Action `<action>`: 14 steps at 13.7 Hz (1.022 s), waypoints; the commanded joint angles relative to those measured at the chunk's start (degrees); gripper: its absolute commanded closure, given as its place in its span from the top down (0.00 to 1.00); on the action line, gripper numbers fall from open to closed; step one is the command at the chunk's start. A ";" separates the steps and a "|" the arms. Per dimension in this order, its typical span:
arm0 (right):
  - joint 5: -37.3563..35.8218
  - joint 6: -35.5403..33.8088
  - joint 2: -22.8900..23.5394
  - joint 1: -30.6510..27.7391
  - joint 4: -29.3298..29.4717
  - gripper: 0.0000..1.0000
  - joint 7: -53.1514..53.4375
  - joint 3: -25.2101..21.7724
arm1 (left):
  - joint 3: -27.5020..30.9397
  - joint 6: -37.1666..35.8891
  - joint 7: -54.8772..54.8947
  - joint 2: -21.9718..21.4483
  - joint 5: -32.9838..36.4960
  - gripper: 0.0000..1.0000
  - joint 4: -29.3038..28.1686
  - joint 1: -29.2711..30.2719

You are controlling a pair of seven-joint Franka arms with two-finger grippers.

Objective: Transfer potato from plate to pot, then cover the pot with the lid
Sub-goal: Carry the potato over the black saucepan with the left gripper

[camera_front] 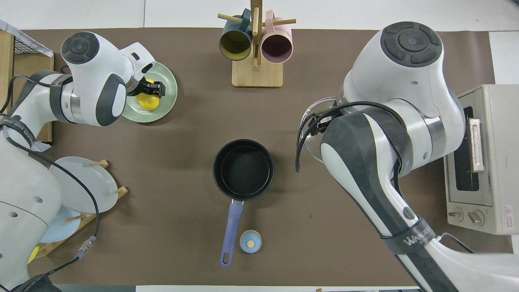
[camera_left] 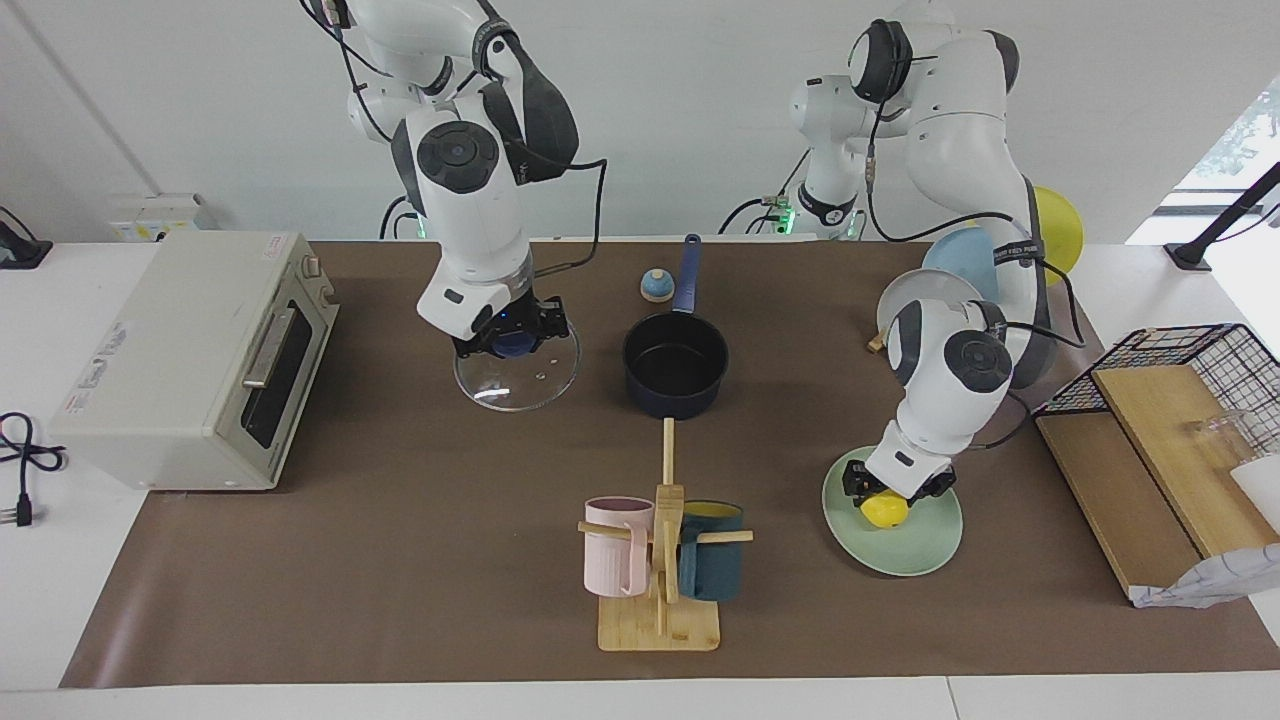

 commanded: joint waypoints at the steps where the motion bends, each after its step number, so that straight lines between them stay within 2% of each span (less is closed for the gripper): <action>1: -1.95 0.20 -1.19 -0.55 -1.37 0.00 0.09 0.45 | 0.31 -8.89 -0.21 -3.07 -3.22 0.00 4.36 -0.27; 3: -4.24 0.89 -1.19 -0.29 -1.19 0.00 0.00 0.54 | 0.48 -13.66 -0.55 -8.94 -8.39 0.00 4.38 -0.53; 5: -3.98 0.99 -1.19 -0.29 -1.10 0.00 0.27 0.54 | 0.31 -20.77 -4.57 -14.31 -9.30 0.00 4.29 -1.50; 7: -4.07 0.90 -1.19 -0.29 -1.19 0.00 0.44 0.54 | 0.04 -24.39 -10.28 -19.32 -9.56 0.00 2.55 -4.65; 11: -4.07 1.07 -1.10 -0.47 -1.19 0.00 0.35 0.54 | 0.04 -24.06 -19.69 -27.94 -11.85 0.00 -6.05 -12.20; 14: -4.07 0.99 -1.19 -0.47 -1.19 0.00 0.27 0.54 | 0.13 -16.62 -26.29 -32.78 -11.85 0.00 -16.67 -19.06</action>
